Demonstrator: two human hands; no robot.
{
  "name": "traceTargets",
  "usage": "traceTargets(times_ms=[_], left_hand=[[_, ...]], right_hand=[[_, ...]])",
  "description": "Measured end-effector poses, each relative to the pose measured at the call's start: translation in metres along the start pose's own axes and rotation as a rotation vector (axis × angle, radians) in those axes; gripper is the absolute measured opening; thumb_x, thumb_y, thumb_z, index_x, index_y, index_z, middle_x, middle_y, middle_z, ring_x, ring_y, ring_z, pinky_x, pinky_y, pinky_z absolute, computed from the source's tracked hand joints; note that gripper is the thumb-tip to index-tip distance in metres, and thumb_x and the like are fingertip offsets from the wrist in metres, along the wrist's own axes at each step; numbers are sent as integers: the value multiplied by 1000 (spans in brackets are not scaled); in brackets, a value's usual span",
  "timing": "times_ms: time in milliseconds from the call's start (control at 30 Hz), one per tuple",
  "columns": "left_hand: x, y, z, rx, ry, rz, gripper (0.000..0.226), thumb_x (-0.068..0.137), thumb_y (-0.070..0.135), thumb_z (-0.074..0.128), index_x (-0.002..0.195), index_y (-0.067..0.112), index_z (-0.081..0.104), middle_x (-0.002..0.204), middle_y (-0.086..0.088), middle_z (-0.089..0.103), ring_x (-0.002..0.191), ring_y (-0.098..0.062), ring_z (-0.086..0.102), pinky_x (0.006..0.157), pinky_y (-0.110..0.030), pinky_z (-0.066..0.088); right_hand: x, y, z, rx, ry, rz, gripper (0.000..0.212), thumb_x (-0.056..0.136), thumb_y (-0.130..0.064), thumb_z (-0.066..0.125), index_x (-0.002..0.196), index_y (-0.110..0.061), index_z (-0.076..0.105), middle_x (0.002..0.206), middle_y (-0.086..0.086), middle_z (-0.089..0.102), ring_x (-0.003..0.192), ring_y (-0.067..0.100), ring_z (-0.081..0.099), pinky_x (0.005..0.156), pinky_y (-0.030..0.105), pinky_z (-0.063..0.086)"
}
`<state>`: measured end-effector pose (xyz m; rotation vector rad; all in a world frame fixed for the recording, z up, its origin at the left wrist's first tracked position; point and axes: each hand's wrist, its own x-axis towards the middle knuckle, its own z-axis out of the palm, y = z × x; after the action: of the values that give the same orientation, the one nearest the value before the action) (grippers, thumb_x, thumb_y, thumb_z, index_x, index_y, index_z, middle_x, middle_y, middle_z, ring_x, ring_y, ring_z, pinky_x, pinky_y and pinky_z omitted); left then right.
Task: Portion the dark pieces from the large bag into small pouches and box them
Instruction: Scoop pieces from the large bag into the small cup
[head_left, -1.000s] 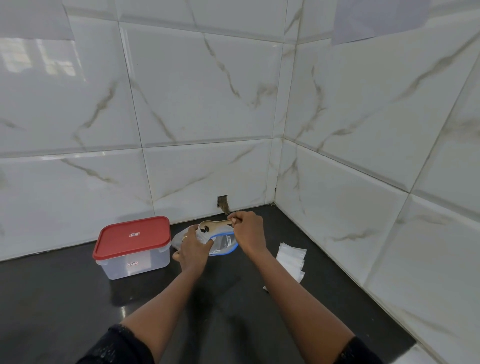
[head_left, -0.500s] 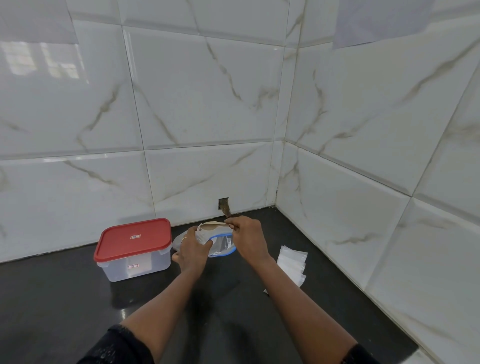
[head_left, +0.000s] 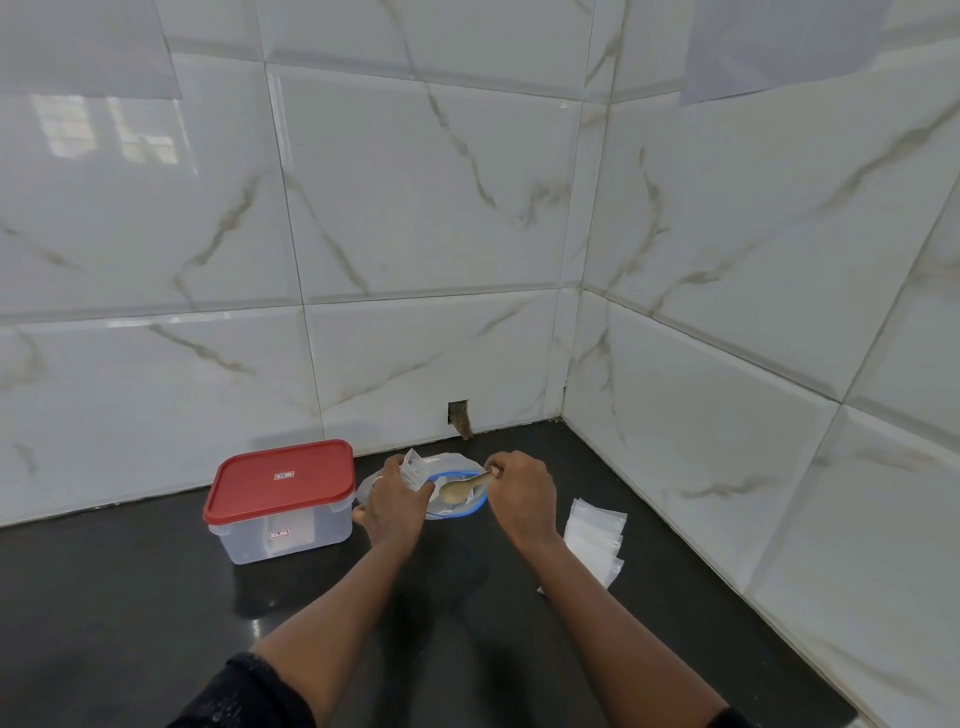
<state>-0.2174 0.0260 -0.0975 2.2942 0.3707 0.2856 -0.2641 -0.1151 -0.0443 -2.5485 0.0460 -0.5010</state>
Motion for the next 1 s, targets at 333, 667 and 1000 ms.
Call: traceTargets(times_ms=[333, 667, 1000], left_hand=[[-4, -1, -8, 8, 9, 45, 58, 83, 41, 65, 133, 23, 42, 127, -5, 57, 117, -25, 51, 95, -42, 35], [-3, -10, -26, -30, 35, 57, 51, 84, 34, 64, 129, 20, 46, 121, -5, 59, 114, -23, 53, 97, -42, 34], [13, -19, -39, -67, 63, 48, 45, 81, 32, 64, 122, 24, 49, 113, -4, 63, 106, -25, 56, 94, -42, 41]], right_hand=[[-1, -3, 39, -306, -397, -165, 38, 95, -3, 43, 130, -13, 54, 120, 14, 60, 108, 31, 61, 90, 38, 50], [7, -22, 62, -428, -413, -279, 32, 94, -5, 46, 124, -8, 57, 118, 13, 62, 110, 27, 59, 94, 35, 45], [20, -52, 87, -40, -503, 29, 34, 99, -8, 34, 123, -2, 56, 126, 17, 56, 119, 31, 52, 96, 35, 42]])
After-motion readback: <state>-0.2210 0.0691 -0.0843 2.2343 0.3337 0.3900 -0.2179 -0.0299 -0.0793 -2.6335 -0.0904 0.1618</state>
